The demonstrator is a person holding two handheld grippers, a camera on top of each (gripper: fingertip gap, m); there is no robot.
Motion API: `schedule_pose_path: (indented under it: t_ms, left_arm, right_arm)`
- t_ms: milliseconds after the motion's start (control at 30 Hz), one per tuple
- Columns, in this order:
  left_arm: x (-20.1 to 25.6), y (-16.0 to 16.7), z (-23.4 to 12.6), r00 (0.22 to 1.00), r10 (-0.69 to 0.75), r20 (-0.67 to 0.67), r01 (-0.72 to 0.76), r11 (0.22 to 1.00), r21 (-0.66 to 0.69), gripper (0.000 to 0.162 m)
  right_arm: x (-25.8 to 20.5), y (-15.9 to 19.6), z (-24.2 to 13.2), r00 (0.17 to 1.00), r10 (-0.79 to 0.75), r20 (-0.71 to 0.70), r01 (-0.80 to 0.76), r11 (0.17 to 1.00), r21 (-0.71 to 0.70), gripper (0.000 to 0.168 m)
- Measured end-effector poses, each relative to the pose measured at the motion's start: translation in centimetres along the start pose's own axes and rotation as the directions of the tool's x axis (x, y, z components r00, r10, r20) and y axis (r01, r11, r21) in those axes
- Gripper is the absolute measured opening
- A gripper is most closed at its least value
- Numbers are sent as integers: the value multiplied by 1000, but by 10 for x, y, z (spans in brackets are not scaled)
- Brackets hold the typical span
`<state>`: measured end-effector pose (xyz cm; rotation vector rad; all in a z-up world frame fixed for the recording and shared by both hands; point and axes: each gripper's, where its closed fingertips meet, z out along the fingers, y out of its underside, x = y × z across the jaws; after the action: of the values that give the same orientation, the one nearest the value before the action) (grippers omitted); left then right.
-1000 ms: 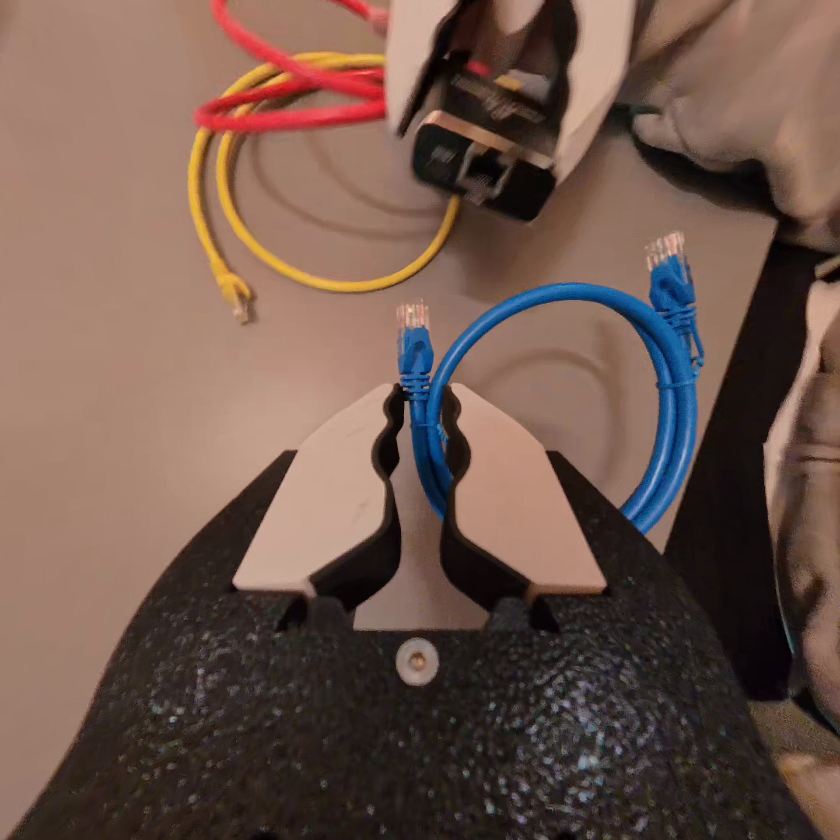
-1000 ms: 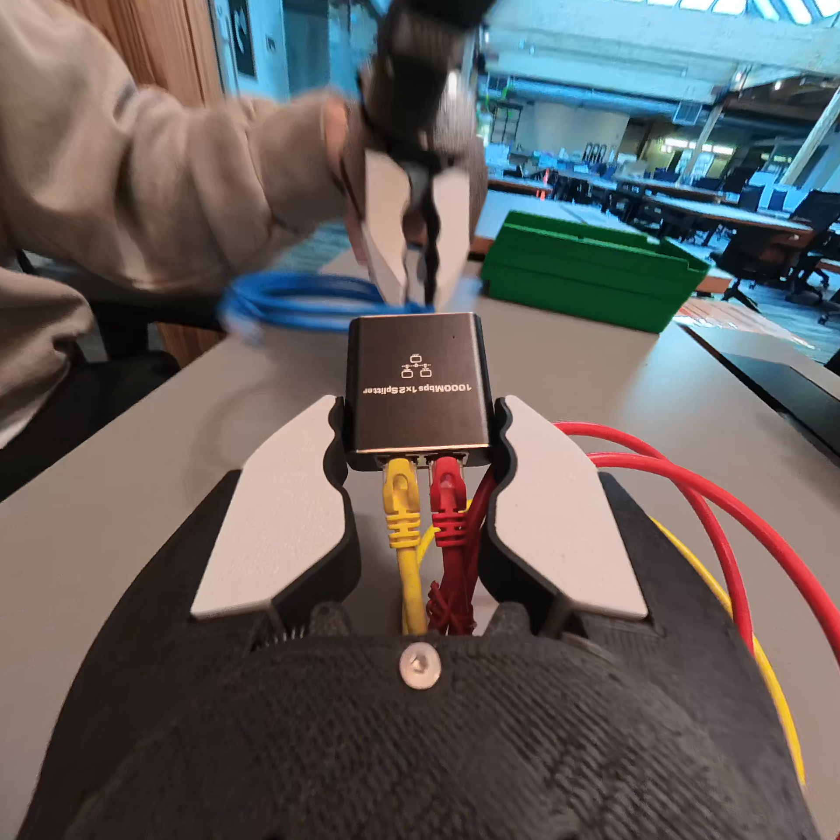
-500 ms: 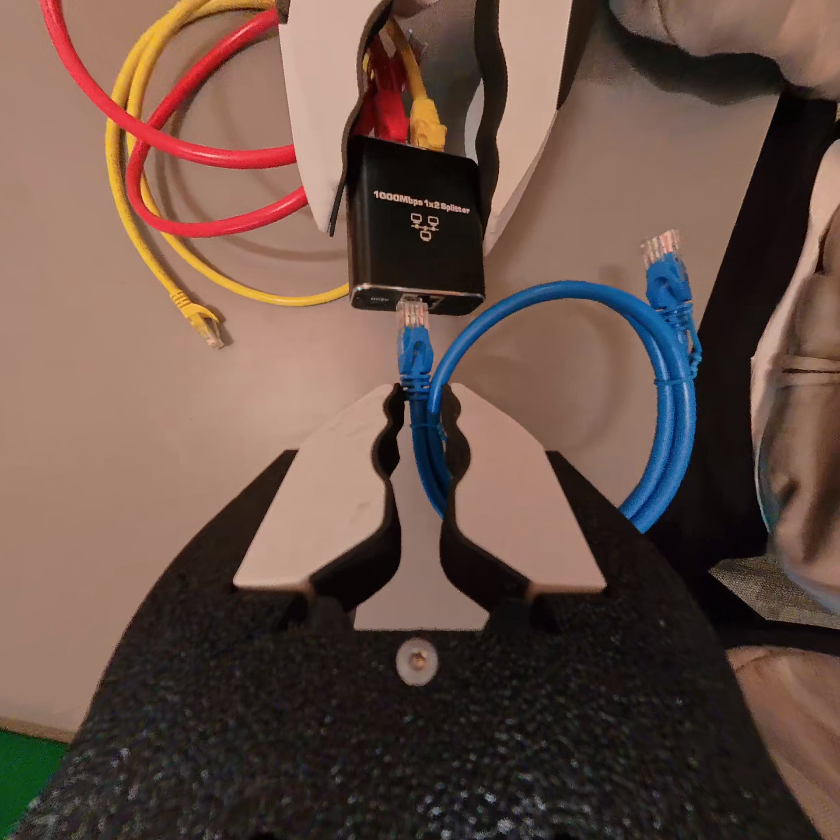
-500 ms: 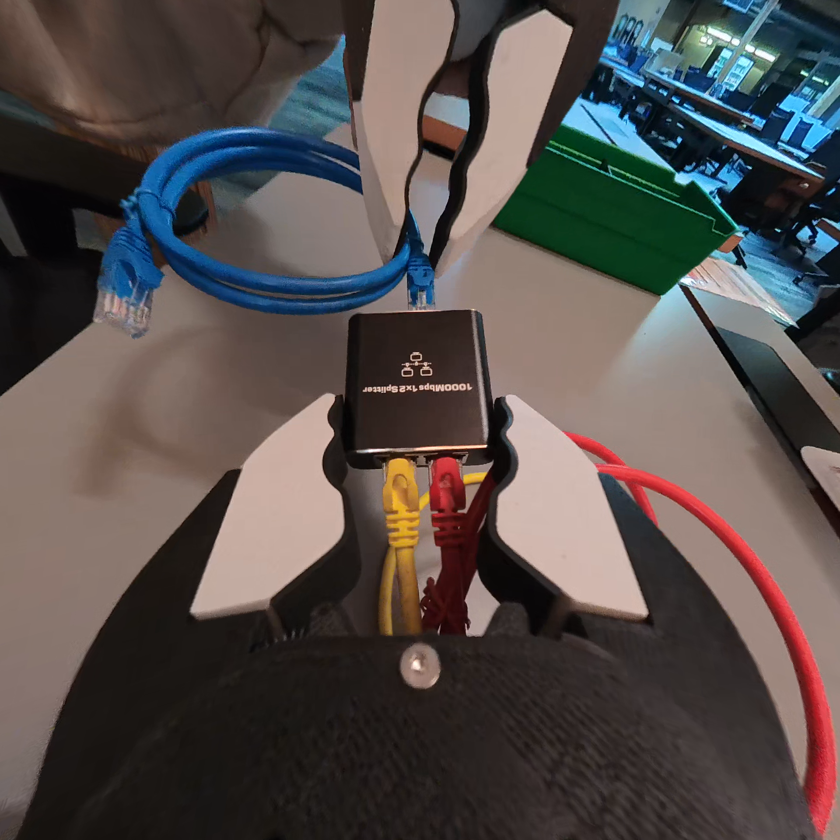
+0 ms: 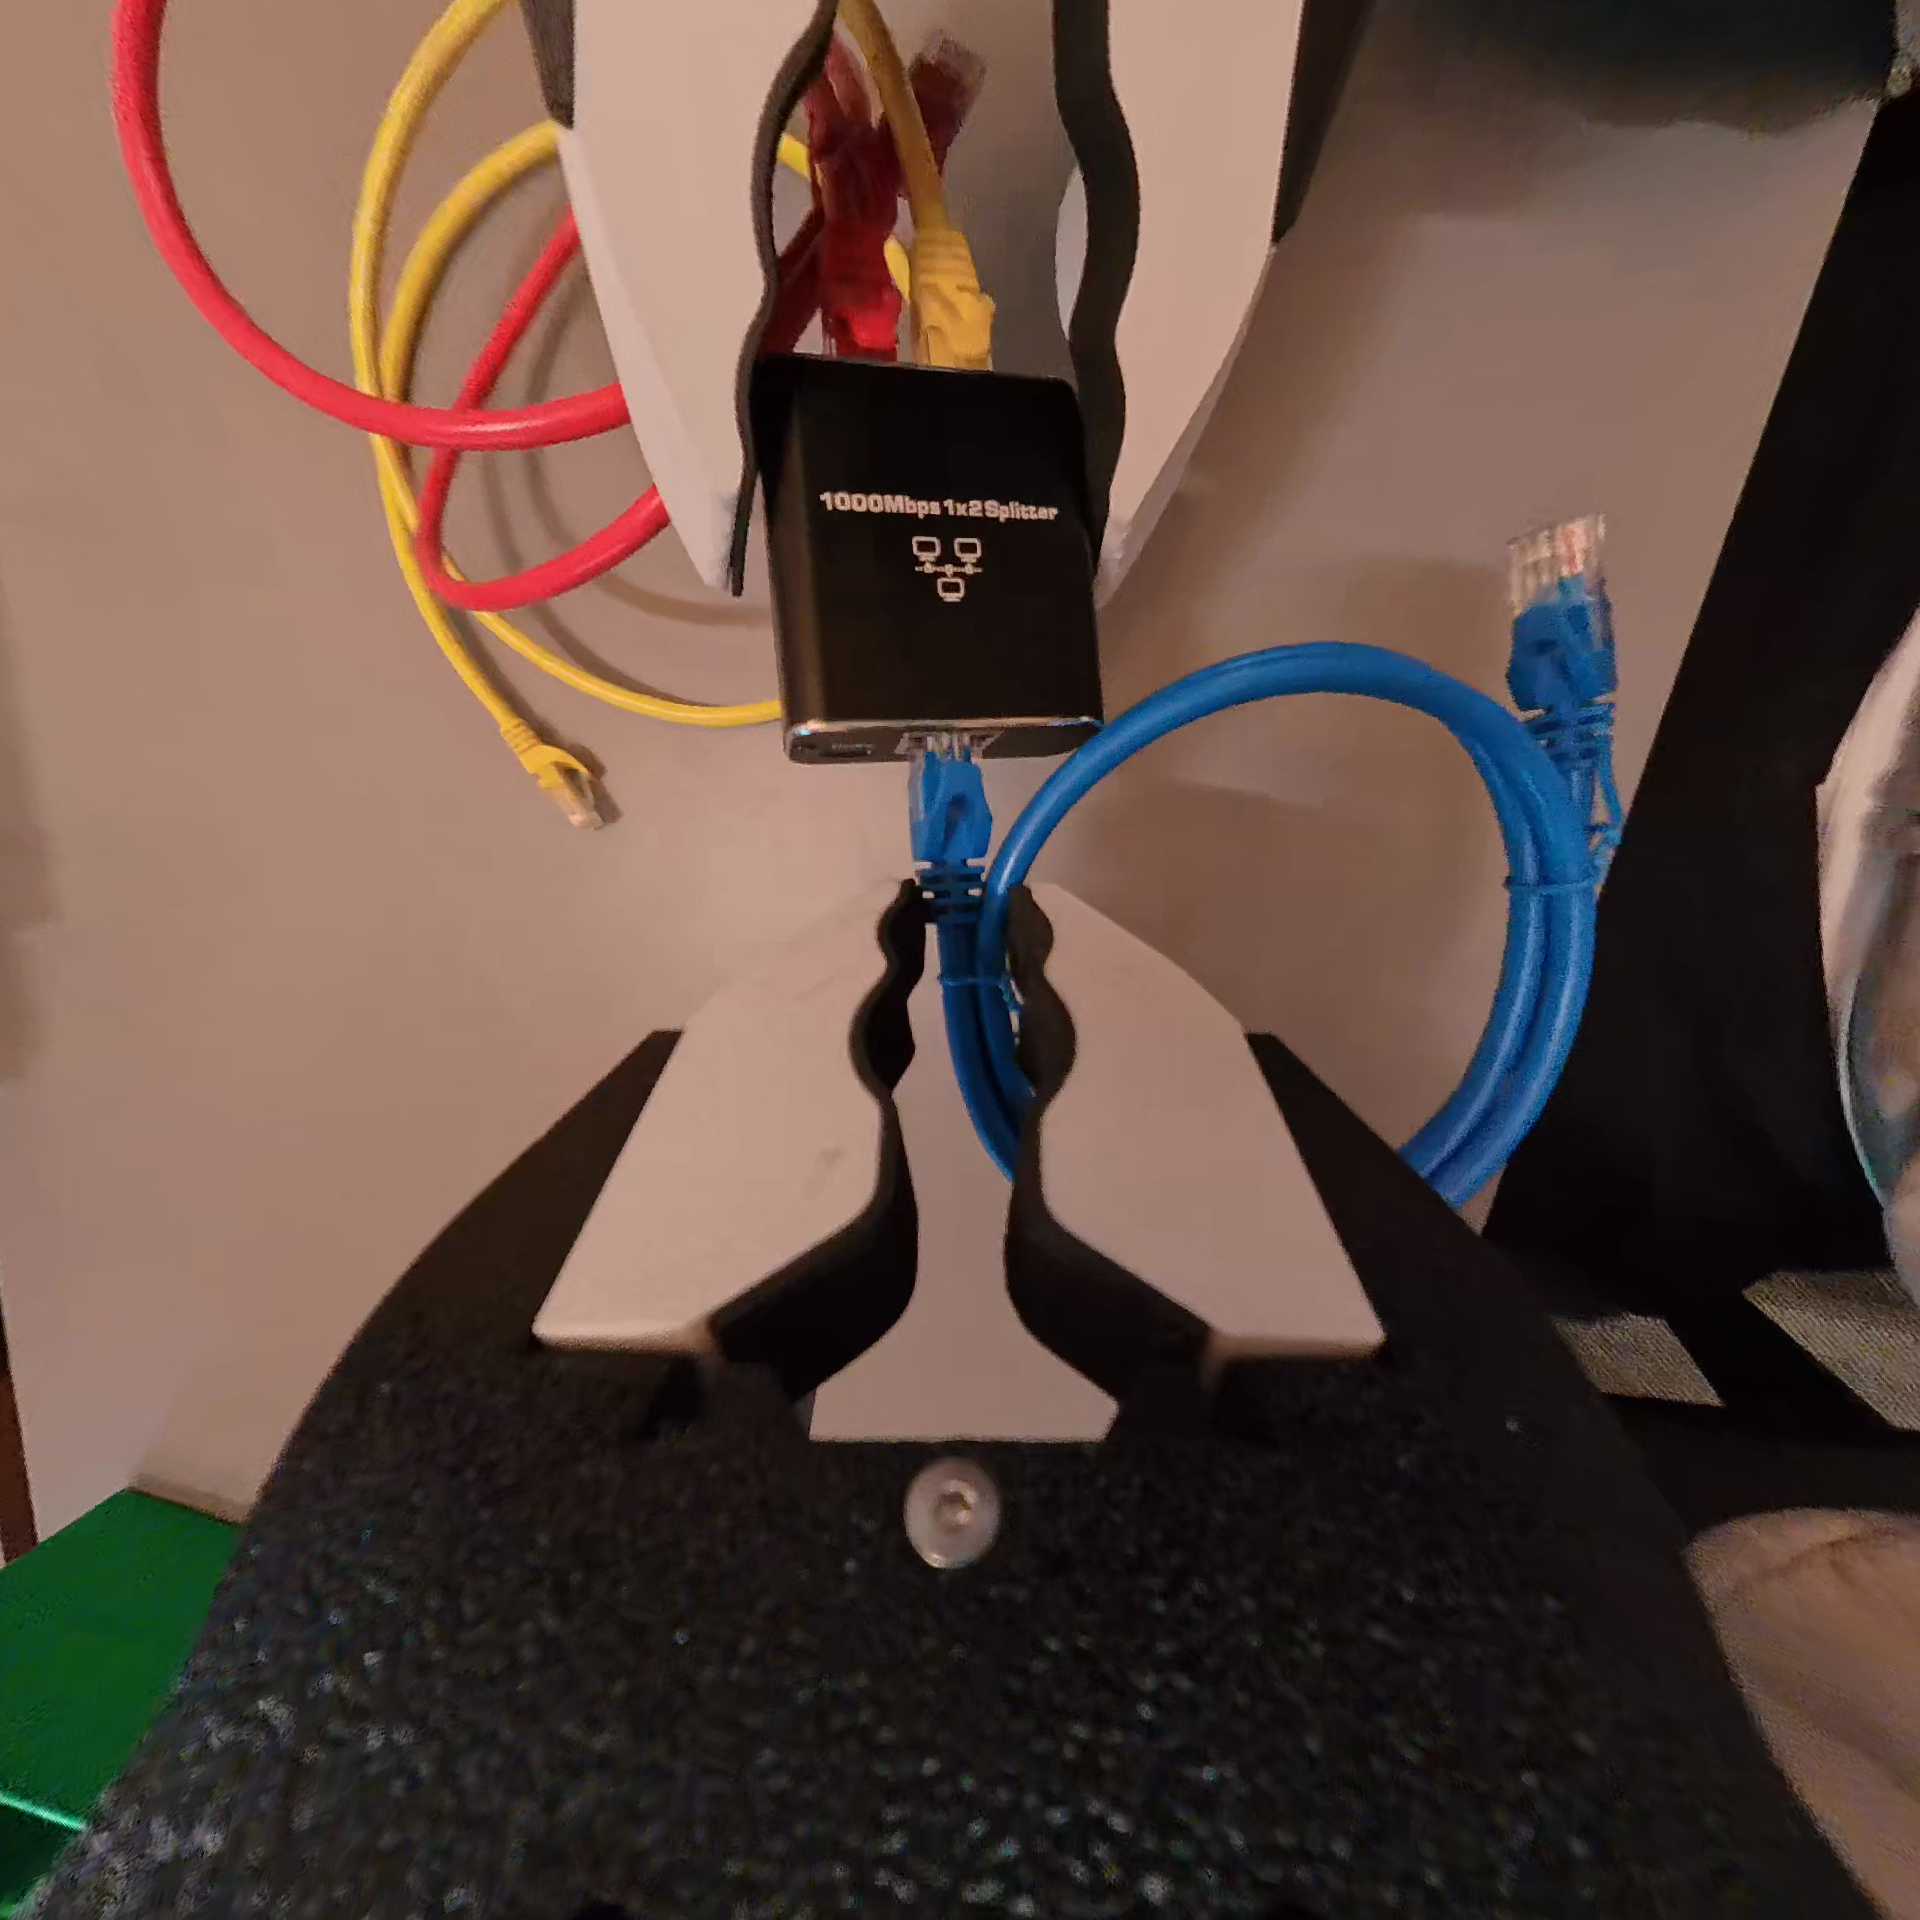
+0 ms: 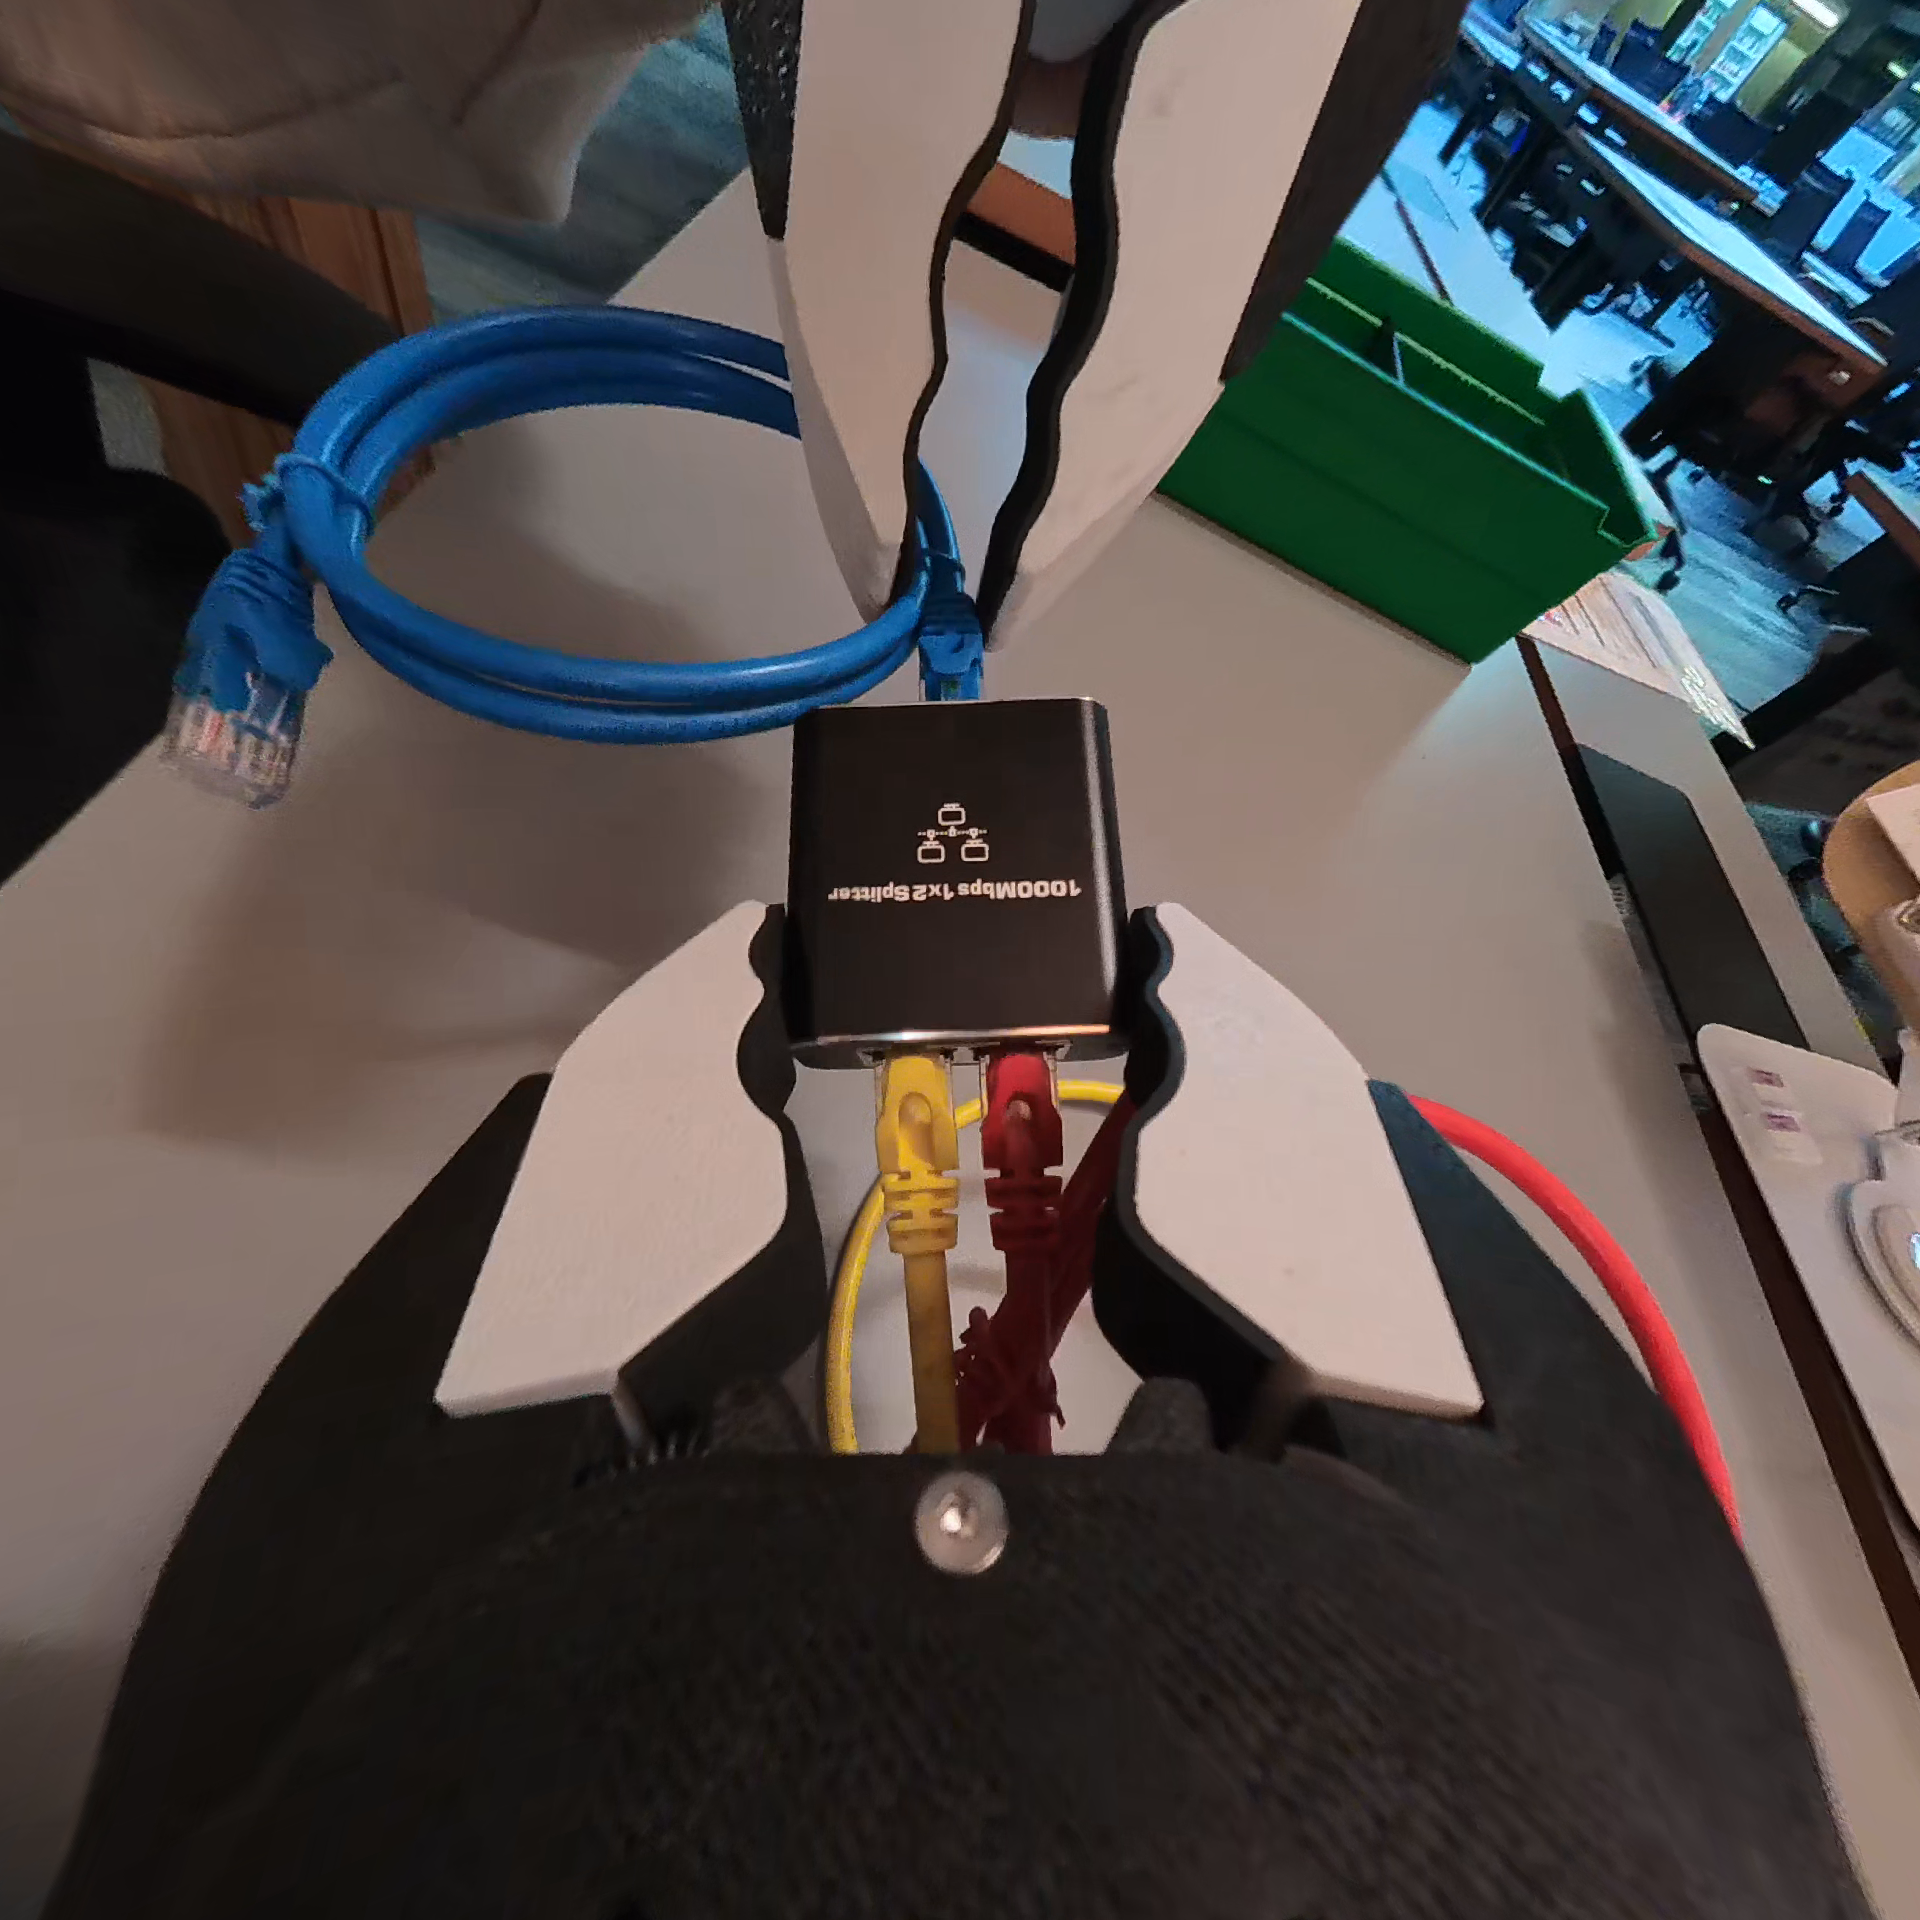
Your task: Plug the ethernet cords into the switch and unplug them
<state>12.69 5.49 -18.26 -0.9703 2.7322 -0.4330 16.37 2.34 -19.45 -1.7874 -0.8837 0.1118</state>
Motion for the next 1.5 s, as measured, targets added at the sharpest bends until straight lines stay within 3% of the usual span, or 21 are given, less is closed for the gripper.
schedule_pose_path:
  t_ms: [33, 533, 633, 733, 867, 933, 1200, 1500]
  left_arm:
    - [-1, -2, -2, 1000, -2, 10, 2, 1000, 19, 15]
    - [0, -8, -12, 995, 75, 59, -80, 993, 85, 14]
    - [1, -20, -20, 998, 42, 42, -49, 980, 191, 15]
    - [-1, -23, -26, 997, 17, 70, -34, 967, 253, 16]
    - [-4, -31, -38, 996, -84, 42, 55, 879, 475, 18]
    - [-4, -28, -36, 994, -98, 44, 61, 850, 523, 18]
    - [0, -20, -31, 988, -53, 142, -32, 842, 538, 16]
    - [-3, -19, -25, 979, 42, 199, -119, 912, 393, 15]
  right_arm:
    - [1, -2, -1, 1000, 6, -8, -6, 1000, 9, 64]
    - [0, -13, -1, 999, 30, -10, -29, 998, 60, 63]
    - [1, -4, 2, 1000, 24, -15, -24, 1000, 19, 63]
    - [5, -13, -4, 999, 39, -34, -36, 994, 102, 63]
    - [11, -29, -16, 997, 54, -52, -42, 977, 210, 64]
    - [11, -28, -15, 998, 48, -51, -37, 980, 197, 64]
    - [4, -31, -10, 999, 46, -16, -42, 980, 196, 63]
    - [5, -26, -10, 999, 47, -21, -43, 985, 166, 63]
